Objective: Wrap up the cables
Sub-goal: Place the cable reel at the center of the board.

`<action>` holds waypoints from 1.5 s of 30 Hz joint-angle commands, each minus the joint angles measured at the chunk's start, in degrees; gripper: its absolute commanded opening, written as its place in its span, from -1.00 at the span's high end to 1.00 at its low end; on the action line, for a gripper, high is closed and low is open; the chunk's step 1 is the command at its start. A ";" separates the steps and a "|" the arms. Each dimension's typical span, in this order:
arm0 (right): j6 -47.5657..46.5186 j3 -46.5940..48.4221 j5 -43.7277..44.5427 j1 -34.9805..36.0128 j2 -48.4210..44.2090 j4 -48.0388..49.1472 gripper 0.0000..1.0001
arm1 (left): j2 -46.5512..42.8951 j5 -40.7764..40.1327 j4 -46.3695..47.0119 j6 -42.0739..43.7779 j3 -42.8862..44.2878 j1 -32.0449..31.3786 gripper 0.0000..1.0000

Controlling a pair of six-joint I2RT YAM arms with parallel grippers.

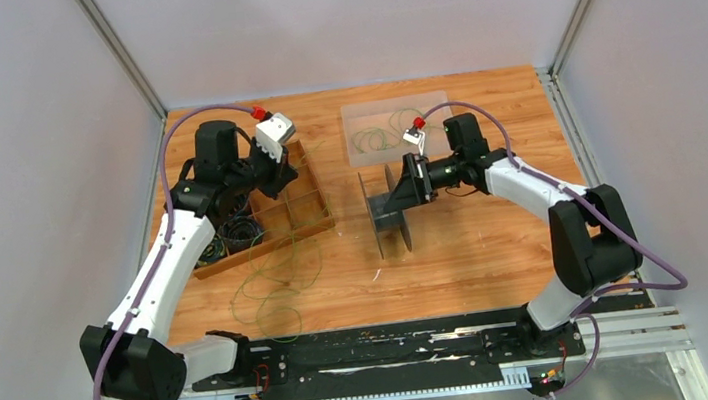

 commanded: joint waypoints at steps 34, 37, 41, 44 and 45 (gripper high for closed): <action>-18.97 9.78 30.71 6.77 -14.19 -29.63 -0.42 | 3.22 2.26 -0.80 3.03 4.86 -0.80 0.99; -19.93 9.02 31.71 8.01 -14.97 -30.33 -0.32 | 3.75 1.98 -0.50 2.89 5.22 -1.46 0.99; -22.08 7.88 31.47 9.56 -15.51 -30.34 -0.18 | 4.45 1.78 -0.58 3.27 6.55 -2.94 0.99; -22.52 6.93 32.93 10.53 -15.62 -29.38 -0.13 | 5.13 2.46 -0.82 3.76 7.27 -3.83 0.99; -22.59 6.75 33.44 11.01 -15.62 -29.10 -0.11 | 5.33 2.54 -0.84 3.75 7.48 -4.05 0.99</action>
